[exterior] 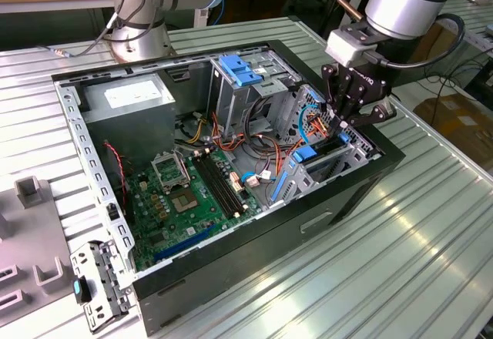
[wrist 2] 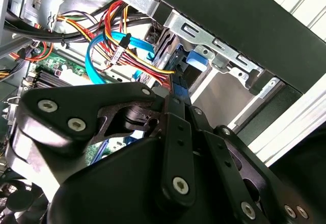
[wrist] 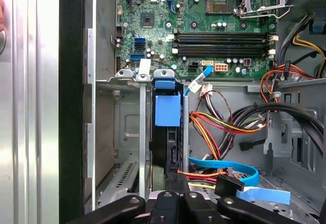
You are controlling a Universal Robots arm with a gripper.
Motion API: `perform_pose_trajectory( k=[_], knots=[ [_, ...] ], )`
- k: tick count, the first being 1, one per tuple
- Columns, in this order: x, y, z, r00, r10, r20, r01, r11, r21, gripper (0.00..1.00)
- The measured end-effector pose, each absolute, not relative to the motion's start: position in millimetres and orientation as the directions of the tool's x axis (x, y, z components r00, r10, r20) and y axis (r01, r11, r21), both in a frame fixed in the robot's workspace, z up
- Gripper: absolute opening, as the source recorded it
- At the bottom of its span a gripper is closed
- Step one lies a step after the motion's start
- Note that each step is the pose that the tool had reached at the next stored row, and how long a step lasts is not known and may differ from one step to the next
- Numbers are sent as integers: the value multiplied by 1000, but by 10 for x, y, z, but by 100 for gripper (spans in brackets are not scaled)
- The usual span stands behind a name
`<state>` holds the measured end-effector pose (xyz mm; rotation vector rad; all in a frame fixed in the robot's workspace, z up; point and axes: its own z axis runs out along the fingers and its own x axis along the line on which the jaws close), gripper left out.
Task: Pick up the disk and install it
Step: 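Insert the first disk wire, then insert the second disk wire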
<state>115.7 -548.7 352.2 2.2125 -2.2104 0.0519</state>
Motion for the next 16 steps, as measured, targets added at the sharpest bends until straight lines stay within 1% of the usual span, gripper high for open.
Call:
perform_pose_trajectory(
  k=[16],
  knots=[
    [1119,-5487,3527,1,-999,33,-1000,-1,-14,11]
  ],
)
